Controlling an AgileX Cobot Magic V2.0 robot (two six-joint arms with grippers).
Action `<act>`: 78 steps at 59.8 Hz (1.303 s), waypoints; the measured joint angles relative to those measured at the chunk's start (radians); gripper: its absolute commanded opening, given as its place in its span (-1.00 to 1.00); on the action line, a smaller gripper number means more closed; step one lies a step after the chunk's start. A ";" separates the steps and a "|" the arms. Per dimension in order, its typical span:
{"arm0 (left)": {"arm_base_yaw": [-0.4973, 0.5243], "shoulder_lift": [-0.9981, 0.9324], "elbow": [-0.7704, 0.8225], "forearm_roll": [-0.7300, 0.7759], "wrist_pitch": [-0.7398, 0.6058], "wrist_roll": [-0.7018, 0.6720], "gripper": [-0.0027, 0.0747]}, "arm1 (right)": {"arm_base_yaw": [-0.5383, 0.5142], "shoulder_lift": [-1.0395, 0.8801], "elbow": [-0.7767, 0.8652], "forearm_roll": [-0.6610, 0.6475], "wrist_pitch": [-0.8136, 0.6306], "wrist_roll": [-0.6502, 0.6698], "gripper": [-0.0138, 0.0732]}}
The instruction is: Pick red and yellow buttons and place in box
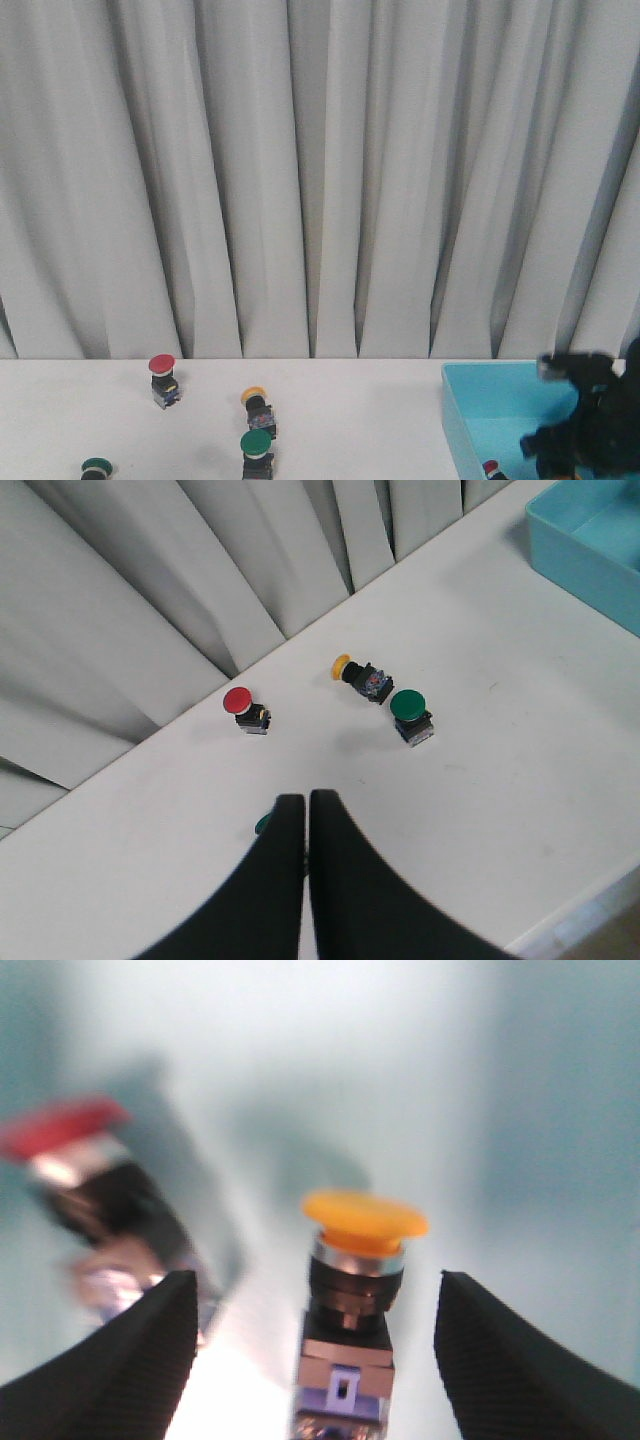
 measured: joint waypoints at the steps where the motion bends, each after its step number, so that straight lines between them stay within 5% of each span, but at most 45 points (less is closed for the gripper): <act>1: 0.000 0.000 0.000 0.000 0.000 0.000 -0.95 | 0.000 -0.024 0.000 0.007 -0.004 -0.005 0.40; 22: 0.000 0.000 0.000 0.000 -0.025 0.000 -0.95 | 0.000 -0.537 0.000 0.147 -0.061 -0.123 0.06; 34: 0.000 0.000 0.000 0.000 -0.044 0.000 -0.95 | 0.000 -0.842 0.000 0.164 -0.066 -0.154 -0.72; 48: 0.000 0.000 0.000 0.000 -0.044 0.000 -0.95 | 0.000 -1.004 0.000 0.202 -0.050 -0.163 -0.70; 78: 0.000 0.000 0.000 0.000 -0.044 0.000 -0.95 | 0.000 -1.009 0.001 0.271 -0.060 -0.163 -0.70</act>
